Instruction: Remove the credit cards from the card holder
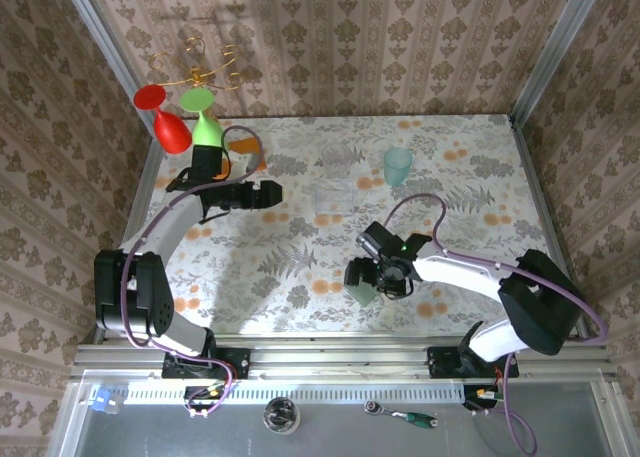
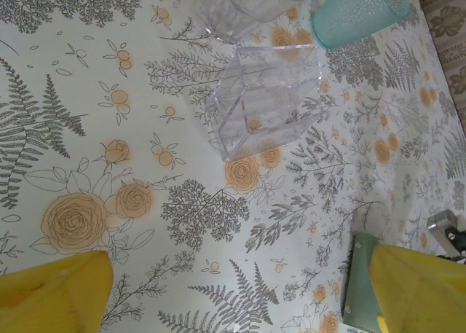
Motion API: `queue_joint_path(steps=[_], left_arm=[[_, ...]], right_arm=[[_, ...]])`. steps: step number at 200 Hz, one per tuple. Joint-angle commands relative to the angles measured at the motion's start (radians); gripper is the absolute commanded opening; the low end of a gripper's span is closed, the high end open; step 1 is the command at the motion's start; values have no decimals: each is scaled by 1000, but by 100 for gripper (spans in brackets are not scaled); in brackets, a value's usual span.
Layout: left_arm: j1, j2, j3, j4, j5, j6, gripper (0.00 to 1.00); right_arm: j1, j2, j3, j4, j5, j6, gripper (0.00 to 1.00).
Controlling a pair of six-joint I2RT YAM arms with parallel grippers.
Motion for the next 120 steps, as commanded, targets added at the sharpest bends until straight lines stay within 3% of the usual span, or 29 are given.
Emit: queue_joint_path(steps=[1, 120], left_arm=[[17, -33, -7, -7, -5, 23, 92], [27, -51, -12, -6, 16, 14, 93]], right_arm=[[-8, 44, 55, -37, 59, -26, 92], [-4, 275, 279, -113, 108, -77, 90]])
